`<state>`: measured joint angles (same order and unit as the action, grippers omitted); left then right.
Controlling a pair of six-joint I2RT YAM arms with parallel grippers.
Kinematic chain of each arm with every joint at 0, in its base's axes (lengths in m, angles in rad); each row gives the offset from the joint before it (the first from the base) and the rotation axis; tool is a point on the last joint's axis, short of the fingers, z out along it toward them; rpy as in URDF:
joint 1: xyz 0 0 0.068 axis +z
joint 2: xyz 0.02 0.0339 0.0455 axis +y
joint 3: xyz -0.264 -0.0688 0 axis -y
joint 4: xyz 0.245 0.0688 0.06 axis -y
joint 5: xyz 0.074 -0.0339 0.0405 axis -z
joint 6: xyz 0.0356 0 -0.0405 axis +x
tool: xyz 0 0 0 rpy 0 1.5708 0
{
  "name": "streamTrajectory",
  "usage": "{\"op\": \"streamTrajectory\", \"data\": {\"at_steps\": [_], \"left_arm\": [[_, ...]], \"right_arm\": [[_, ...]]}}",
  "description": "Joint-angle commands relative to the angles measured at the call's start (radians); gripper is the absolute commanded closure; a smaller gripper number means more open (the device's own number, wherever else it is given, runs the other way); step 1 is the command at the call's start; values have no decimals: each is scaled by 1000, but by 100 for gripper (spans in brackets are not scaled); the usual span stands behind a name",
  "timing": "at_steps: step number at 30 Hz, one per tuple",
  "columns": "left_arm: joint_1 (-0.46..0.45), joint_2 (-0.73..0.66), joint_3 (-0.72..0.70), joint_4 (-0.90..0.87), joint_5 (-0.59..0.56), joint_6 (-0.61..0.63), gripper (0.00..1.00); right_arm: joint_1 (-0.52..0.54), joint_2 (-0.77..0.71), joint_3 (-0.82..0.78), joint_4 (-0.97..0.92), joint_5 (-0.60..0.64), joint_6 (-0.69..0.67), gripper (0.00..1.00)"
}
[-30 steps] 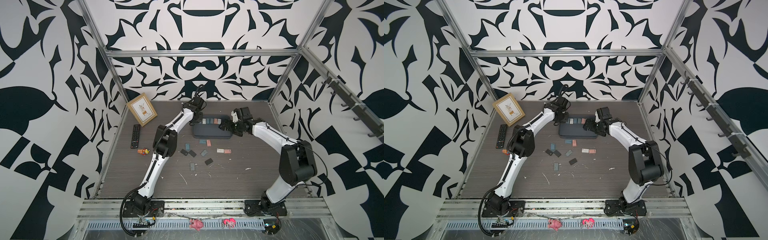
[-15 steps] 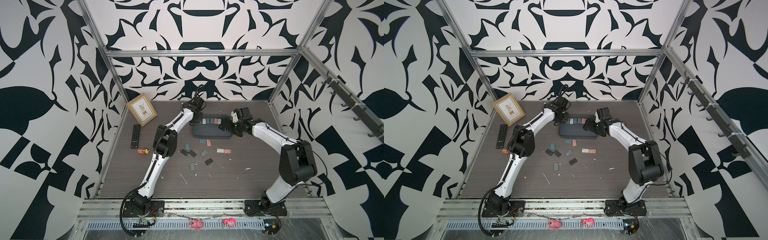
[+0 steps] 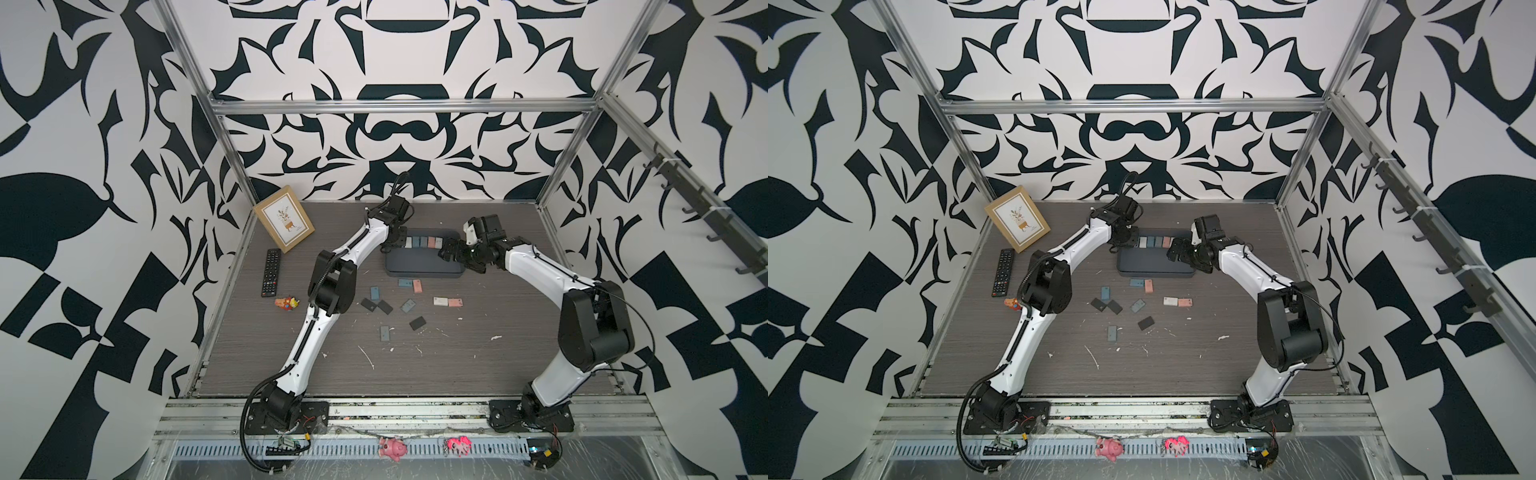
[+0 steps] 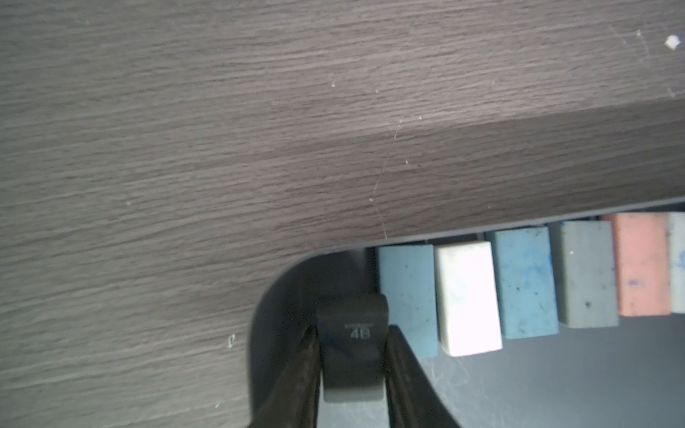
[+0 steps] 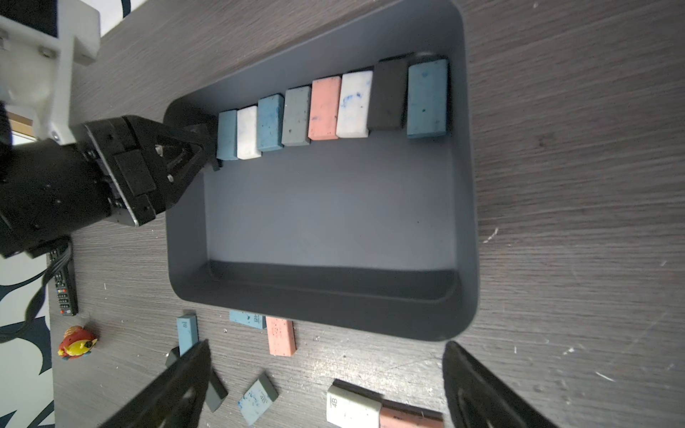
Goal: Put the eraser in the storage box
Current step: Place the eraser in the storage box.
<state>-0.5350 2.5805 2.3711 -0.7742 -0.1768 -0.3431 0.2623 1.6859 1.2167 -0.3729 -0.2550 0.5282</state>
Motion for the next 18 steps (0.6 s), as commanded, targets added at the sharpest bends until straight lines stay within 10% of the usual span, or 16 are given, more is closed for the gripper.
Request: {"op": "streamTrajectory", "data": {"at_steps": [1,18], "left_arm": [[13,27,17,-36,-20,-6,66],[24,-31,-25,-19,21,-31,62]], "right_arm": [[-5,-23,1,12,-7,1,1],[-4,-23,-2,21,-13,13,1]]}}
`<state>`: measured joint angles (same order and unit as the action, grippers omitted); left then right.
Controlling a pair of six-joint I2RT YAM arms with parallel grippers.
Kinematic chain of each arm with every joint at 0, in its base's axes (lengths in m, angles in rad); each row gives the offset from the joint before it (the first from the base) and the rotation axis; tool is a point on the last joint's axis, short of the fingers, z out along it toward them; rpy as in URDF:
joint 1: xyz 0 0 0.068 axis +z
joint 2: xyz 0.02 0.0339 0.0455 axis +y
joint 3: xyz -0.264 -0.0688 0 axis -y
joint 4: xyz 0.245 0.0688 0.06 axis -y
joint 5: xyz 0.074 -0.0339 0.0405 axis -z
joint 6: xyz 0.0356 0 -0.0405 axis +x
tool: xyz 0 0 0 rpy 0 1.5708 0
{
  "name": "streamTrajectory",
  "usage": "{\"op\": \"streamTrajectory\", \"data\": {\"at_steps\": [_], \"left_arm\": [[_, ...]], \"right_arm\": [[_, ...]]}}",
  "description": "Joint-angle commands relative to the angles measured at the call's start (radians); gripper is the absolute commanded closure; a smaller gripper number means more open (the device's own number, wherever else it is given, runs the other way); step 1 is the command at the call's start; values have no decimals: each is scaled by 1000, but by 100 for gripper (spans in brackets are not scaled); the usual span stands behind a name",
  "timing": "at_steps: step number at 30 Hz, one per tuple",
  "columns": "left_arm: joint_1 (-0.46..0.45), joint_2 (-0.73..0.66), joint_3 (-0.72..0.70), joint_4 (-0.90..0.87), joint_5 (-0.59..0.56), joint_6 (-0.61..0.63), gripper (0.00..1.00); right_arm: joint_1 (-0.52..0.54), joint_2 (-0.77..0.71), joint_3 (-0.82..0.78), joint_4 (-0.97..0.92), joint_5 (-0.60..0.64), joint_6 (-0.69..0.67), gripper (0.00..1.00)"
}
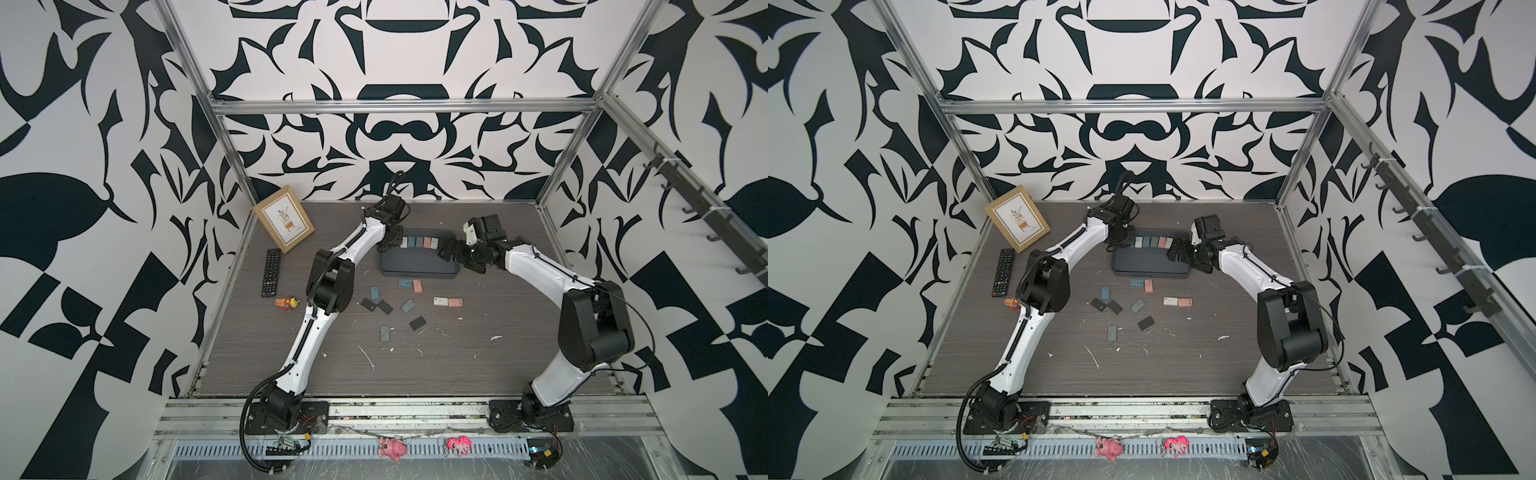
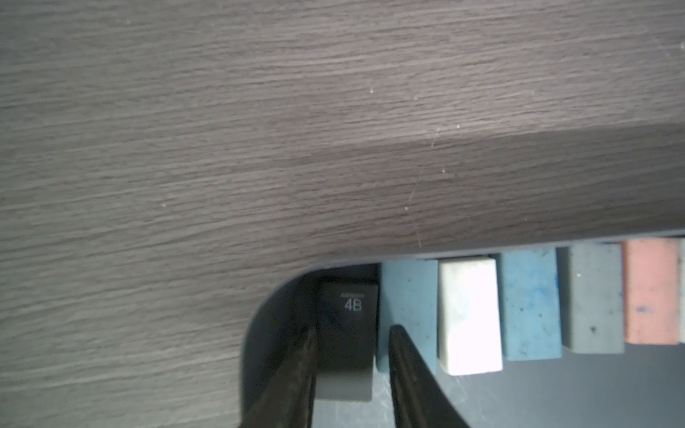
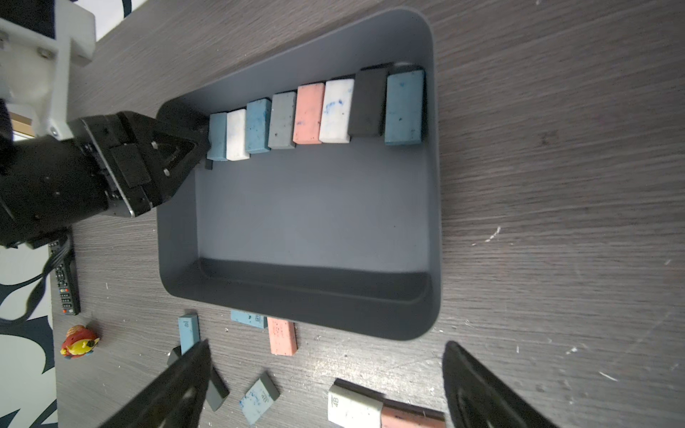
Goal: Put the eraser in the storage box
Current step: Place the eraser in the storage box.
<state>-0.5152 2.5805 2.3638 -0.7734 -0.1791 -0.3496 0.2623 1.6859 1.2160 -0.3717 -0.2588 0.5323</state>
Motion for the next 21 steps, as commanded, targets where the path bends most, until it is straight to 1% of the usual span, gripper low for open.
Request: {"op": "streamTrajectory", "data": {"at_steps": [1,5,9,12,14,17,19,20,21], "left_arm": [[4,-41,-22,-16,36,-34,61],[3,-100,-61,12,89,-72,54],[1,-185,-134,60,154,-106,42],[-3,-246,-175,72,180,-122,33],[-3,-284,-200,76,199,-131,28],[-3,-351,-244,72,214,-133,17],[-3,-410,-291,73,214,-132,4],[-3,-437,-314,72,214,-131,0],[-3,-470,-344,72,217,-132,1]], "right_arm": [[-5,-22,-1,20,-8,9,1],[-4,-20,7,8,5,4,1],[-4,-20,14,-15,36,-5,1],[-4,-23,19,-35,59,-10,1],[-4,-28,23,-51,83,-19,1],[-5,-37,31,-81,113,-34,1],[-5,-46,34,-108,137,-48,2],[-4,-50,34,-120,150,-53,1],[-3,-56,34,-134,166,-59,2]]}}
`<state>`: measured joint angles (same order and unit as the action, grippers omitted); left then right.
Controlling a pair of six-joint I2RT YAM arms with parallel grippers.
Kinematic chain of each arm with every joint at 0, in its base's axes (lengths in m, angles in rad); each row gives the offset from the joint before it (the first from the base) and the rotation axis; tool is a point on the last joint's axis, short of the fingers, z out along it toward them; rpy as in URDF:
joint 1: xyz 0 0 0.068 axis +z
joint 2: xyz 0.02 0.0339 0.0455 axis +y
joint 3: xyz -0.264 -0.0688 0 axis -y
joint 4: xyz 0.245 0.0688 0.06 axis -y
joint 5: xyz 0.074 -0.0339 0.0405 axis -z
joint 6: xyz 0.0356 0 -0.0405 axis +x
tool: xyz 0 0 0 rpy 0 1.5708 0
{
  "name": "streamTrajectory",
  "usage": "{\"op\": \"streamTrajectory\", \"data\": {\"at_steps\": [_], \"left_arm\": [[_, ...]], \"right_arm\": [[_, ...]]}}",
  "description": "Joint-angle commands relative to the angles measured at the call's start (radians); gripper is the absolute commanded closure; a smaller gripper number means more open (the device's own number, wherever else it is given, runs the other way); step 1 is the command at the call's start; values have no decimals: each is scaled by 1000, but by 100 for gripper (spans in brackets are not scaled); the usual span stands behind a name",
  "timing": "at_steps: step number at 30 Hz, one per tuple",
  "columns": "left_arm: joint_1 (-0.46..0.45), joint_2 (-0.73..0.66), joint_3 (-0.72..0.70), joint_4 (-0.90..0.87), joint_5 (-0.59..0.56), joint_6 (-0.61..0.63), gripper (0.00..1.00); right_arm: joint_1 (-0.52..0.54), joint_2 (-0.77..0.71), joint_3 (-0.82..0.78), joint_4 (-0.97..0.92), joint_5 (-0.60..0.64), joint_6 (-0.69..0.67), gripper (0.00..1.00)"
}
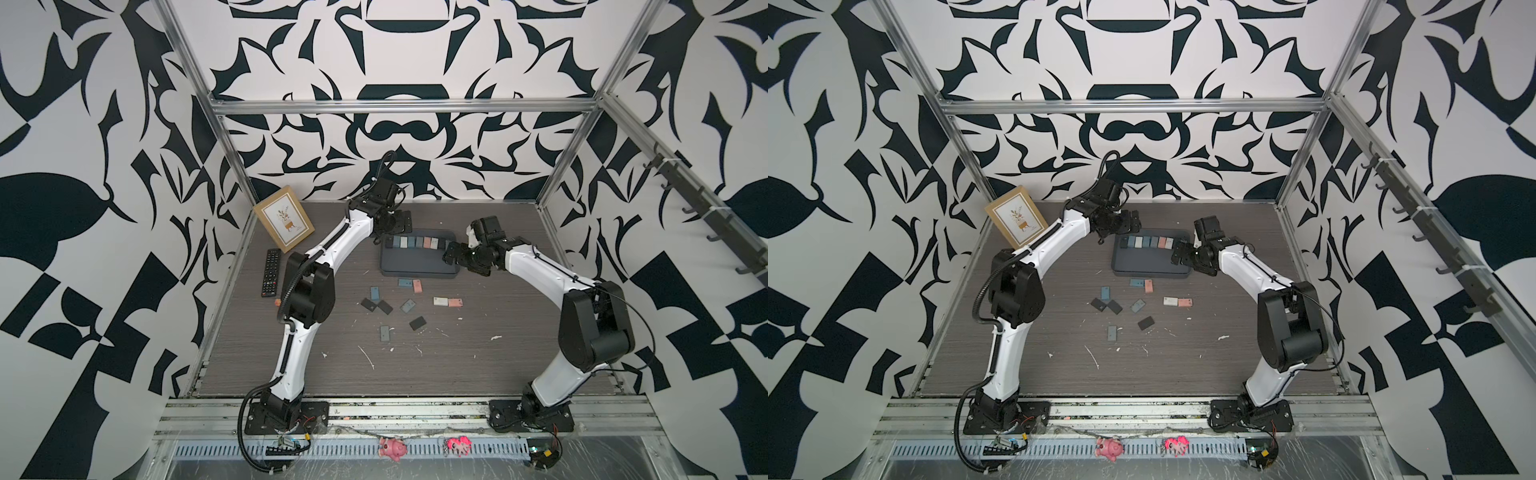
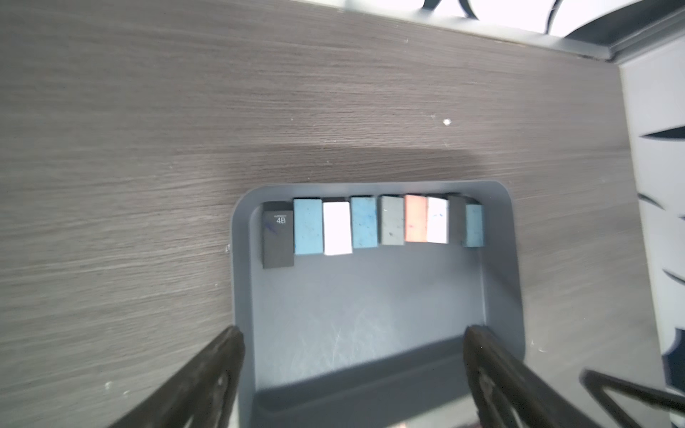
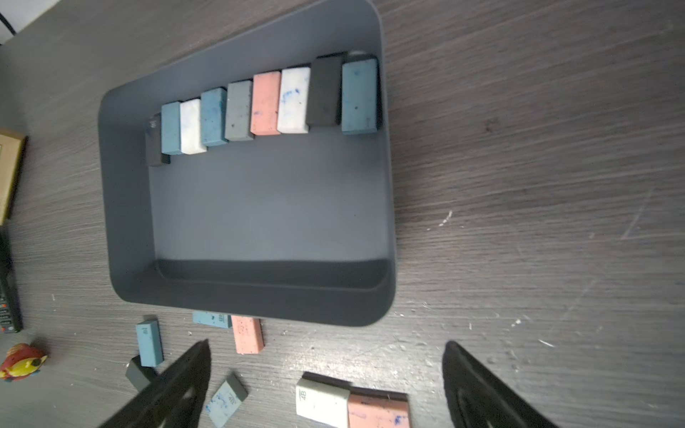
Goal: Put the eraser in the storage box
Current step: Place the eraser in the storage box, then pick up the eraser from the center of the board.
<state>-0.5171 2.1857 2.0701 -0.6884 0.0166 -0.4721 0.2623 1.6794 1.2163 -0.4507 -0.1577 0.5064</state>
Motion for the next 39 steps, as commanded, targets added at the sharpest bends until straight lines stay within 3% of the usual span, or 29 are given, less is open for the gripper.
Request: {"op": "streamTrajectory", "data": {"at_steps": [1,10,16,22,28,39], "left_arm": [[-1,-110,-83,-12,28,-7,1],[-1,-433,-416,6,70,-23,1],[-6,-670,-765,146,129,-138,1],[-19,-818,-1002,258,170,-250,1],[-38,-864,-1117,350,193,-328,1],[-47,-827,-1124,374,200,-349,1]], "right_arm": [[-3,-55,34,-71,79,-40,1],[42,-132,-24,-185,174,-93,1],[126,-185,-148,-218,282,-120,1],[251,-193,-264,-211,381,-94,1],[332,-153,-291,-211,446,-95,1],[360,-5,-232,-166,447,-108,1]]}}
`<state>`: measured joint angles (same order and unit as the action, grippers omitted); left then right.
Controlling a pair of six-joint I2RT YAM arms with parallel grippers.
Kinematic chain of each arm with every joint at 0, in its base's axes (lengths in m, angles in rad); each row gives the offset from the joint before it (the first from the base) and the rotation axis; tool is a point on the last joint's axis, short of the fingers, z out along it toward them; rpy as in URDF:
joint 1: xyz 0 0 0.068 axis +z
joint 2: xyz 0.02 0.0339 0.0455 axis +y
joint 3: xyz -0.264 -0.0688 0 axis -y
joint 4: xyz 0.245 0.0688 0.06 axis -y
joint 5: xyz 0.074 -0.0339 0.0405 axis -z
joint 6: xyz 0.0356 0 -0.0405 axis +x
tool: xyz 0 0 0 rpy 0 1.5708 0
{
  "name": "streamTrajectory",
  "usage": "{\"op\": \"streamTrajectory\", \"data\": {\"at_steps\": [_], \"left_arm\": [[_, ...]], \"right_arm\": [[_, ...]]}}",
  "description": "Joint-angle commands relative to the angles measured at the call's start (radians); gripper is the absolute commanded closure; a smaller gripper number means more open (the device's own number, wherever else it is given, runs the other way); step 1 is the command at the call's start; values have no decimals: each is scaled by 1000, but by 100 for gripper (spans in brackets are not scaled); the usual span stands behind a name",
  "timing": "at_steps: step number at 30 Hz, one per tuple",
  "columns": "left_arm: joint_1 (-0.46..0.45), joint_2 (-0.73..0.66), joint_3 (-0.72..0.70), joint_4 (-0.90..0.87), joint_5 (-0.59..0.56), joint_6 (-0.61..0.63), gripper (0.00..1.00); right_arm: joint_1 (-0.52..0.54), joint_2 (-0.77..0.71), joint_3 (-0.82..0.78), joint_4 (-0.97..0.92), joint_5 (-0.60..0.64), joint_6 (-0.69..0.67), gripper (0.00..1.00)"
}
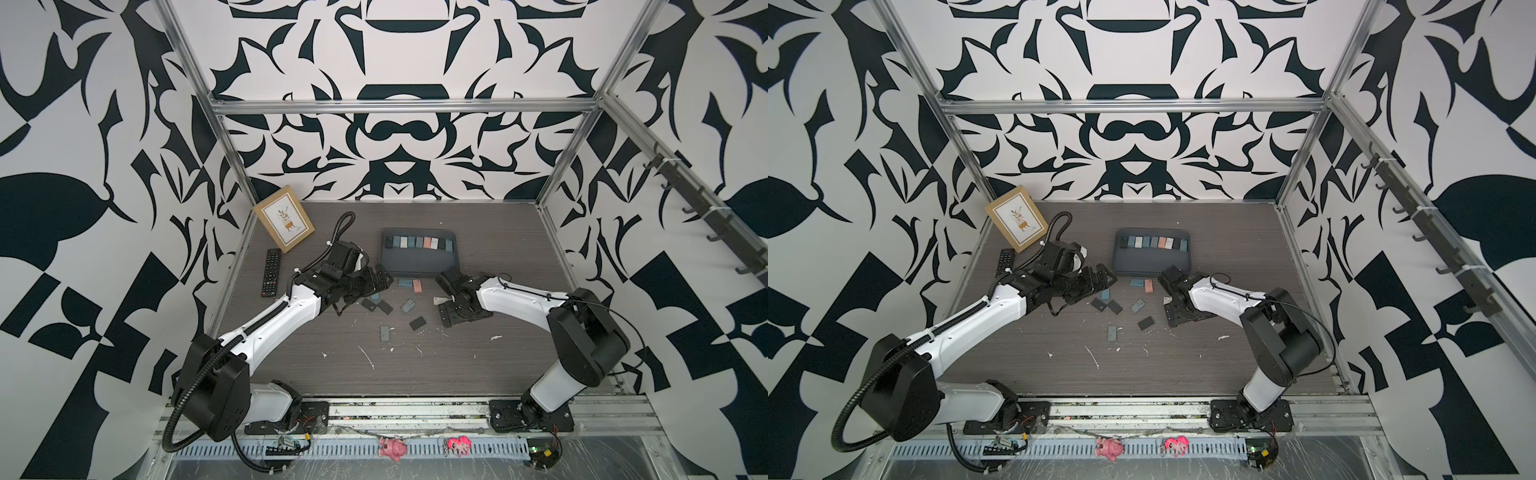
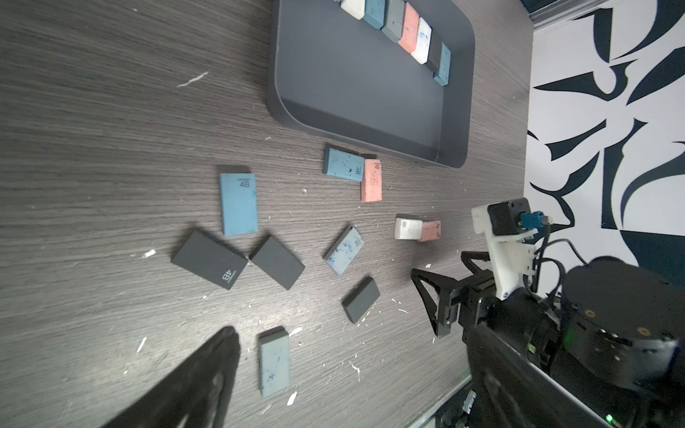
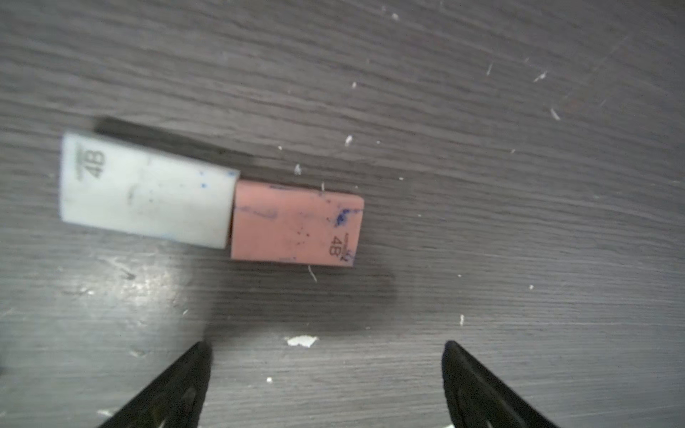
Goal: Put the eraser in the storage box
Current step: Pick up the eraser from the center of the board.
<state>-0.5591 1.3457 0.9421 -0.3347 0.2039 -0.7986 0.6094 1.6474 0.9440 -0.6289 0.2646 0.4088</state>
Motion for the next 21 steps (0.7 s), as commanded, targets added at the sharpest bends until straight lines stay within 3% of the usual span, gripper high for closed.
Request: {"op": "streamTrajectory", "data": {"at_steps": [1,21], "left_arm": [[-5,17,4,23,14,-25,1],[-15,58,24,31,15,-22,1]], "right_arm": [[13,39,52,13,24,-10,1],[-50,204,214,71,-35,-22,2]]}}
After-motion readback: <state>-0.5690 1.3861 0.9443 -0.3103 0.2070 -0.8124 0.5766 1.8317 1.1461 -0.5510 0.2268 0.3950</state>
